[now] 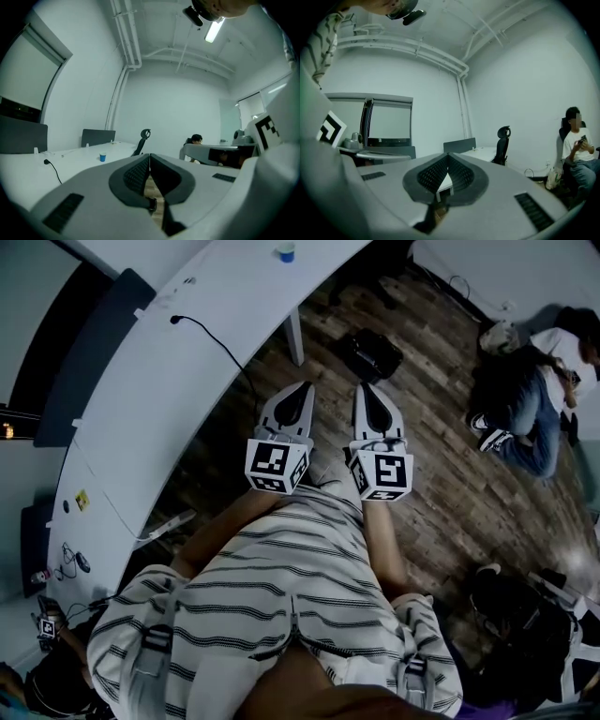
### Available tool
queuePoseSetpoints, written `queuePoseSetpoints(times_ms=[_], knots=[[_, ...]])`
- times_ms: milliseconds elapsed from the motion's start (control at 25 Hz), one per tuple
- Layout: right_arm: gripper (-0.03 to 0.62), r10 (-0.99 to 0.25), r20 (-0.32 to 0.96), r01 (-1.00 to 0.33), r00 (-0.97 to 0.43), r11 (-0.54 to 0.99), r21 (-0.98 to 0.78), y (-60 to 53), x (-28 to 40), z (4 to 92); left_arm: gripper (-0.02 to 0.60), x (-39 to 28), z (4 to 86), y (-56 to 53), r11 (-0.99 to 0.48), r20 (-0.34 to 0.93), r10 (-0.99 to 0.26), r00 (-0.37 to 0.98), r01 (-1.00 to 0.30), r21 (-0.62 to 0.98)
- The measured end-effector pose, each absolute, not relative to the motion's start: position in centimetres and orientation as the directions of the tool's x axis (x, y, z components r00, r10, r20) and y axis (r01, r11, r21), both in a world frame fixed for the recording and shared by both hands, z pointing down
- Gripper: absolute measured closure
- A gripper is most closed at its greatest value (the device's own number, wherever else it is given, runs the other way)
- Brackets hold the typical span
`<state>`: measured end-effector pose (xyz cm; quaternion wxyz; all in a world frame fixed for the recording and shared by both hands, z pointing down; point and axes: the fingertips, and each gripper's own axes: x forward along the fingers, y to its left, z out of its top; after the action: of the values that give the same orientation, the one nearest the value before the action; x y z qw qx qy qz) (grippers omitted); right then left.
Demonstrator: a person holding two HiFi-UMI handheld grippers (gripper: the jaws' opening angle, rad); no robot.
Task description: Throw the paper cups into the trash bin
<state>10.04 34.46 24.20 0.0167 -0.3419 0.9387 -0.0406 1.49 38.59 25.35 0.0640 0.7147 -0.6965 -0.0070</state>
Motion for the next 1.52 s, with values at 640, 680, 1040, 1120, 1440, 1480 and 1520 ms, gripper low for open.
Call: queuePoseSetpoints(times_ms=[640, 680, 1040, 1120, 1440, 1480, 1520], knots=[[0.583, -0.652, 0.034, -0.653, -0.758, 0.755, -0.067, 27.9, 9.0, 26.5, 0.555, 1.4, 28.4, 30.8, -0.023, 0.123, -0.992, 0.038, -0.992, 0.121], [0.583, -0.655, 0.033, -0.655, -0.755, 0.753, -0.061, 26.8, 8.5, 26.4, 0.556, 0.9, 28.3, 29.8, -0.025, 0.120, -0.992, 0.041, -0.991, 0.129], [0.583, -0.645, 0.023, -0.644, -0.764, 0.761, -0.070, 16.9, 1.9, 24.8, 0.555, -5.9, 26.2, 20.1, -0.001, 0.092, -0.996, 0.012, -0.993, 0.121], [0.583, -0.643, 0.016, -0.642, -0.766, 0.764, -0.068, 15.2, -0.3, 24.0, 0.555, -8.0, 25.5, 18.4, 0.004, 0.086, -0.996, 0.006, -0.993, 0.118], [0.583, -0.637, 0.017, -0.637, -0.770, 0.769, -0.056, 8.9, -7.8, 22.5, 0.555, -15.8, 24.3, 11.9, 0.015, 0.073, -0.997, -0.006, -0.991, 0.134], [0.583, -0.637, 0.016, -0.637, -0.771, 0.769, -0.054, 8.1, -8.6, 22.4, 0.555, -16.6, 24.3, 11.1, 0.013, 0.074, -0.997, -0.003, -0.991, 0.135], [0.583, -0.637, 0.015, -0.637, -0.771, 0.769, -0.054, 7.4, -9.3, 22.3, 0.555, -17.4, 24.3, 10.4, 0.010, 0.075, -0.997, 0.000, -0.991, 0.137]])
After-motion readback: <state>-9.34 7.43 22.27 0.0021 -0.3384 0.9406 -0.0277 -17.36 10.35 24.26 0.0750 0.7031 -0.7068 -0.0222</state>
